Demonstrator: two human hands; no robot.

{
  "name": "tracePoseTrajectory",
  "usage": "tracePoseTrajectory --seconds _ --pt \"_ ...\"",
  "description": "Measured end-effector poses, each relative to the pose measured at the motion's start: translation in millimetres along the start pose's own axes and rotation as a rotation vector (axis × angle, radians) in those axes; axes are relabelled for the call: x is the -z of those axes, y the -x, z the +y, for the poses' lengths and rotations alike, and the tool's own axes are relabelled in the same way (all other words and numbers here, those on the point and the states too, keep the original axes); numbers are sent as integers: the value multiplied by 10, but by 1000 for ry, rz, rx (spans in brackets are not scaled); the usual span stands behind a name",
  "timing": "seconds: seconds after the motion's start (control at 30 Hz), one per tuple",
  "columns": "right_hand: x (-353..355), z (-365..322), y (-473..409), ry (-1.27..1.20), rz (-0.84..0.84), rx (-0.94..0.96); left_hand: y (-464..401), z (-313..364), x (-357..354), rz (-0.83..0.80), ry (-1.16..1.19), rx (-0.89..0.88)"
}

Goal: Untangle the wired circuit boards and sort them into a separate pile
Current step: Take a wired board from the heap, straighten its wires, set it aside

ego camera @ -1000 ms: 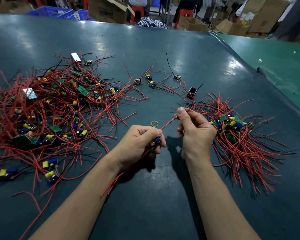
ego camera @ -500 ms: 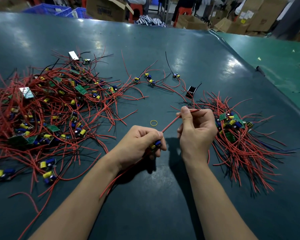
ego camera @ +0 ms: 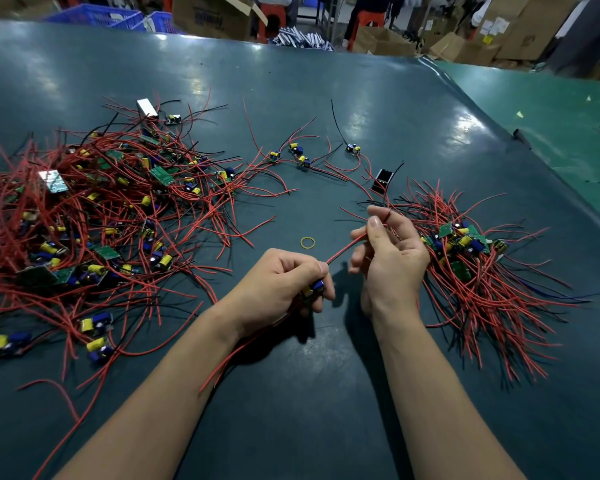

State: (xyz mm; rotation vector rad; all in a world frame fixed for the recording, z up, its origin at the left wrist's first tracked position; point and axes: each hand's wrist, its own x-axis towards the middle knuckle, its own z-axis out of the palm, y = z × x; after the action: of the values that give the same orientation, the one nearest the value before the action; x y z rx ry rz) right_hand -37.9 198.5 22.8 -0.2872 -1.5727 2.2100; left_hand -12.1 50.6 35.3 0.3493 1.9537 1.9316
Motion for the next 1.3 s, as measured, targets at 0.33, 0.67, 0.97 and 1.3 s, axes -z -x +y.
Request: tracePoseTrajectory --seconds 0.33,0.67,0.97,1.3 --pt "29 -2 13 93 -513 -339 -2 -12 -18 173 46 -47" --pt "21 -6 -47 -96 -98 -208 -9 -20 -16 89 12 -81" --pt "20 68 -39 191 66 93 -2 -29 -10 76 27 -83" --pt "29 77 -28 207 67 244 -18 -62 -7 92 -6 -81"
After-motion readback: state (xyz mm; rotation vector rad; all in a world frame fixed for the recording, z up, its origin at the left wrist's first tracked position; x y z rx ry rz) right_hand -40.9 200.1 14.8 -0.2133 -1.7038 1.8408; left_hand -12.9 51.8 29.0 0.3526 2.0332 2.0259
